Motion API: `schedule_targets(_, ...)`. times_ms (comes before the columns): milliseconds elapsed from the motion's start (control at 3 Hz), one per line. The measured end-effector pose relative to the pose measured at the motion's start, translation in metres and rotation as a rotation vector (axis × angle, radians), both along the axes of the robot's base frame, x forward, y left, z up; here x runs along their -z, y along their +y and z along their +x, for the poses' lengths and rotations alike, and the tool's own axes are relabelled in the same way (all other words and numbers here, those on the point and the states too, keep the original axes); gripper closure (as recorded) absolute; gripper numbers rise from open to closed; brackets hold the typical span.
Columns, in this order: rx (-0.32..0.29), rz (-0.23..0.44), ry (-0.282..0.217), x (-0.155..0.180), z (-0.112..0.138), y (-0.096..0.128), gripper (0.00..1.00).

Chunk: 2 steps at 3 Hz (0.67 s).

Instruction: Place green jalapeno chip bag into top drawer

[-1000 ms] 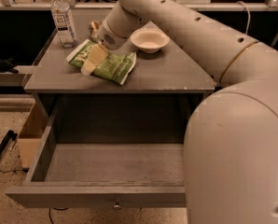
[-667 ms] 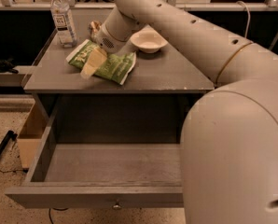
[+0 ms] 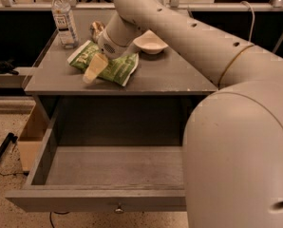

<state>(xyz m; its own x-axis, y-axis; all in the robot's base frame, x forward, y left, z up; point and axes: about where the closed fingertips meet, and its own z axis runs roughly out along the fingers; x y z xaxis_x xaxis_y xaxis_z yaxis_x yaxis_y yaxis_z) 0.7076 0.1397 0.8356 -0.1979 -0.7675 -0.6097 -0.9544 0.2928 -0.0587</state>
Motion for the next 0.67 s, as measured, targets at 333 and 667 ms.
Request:
schedule_targets(333,0.000,0.000,0.000,0.0000,0.0000,0.0000,0.38)
schedule_targets(667,0.000,0.000,0.000,0.0001,0.0000,0.0001,0.62)
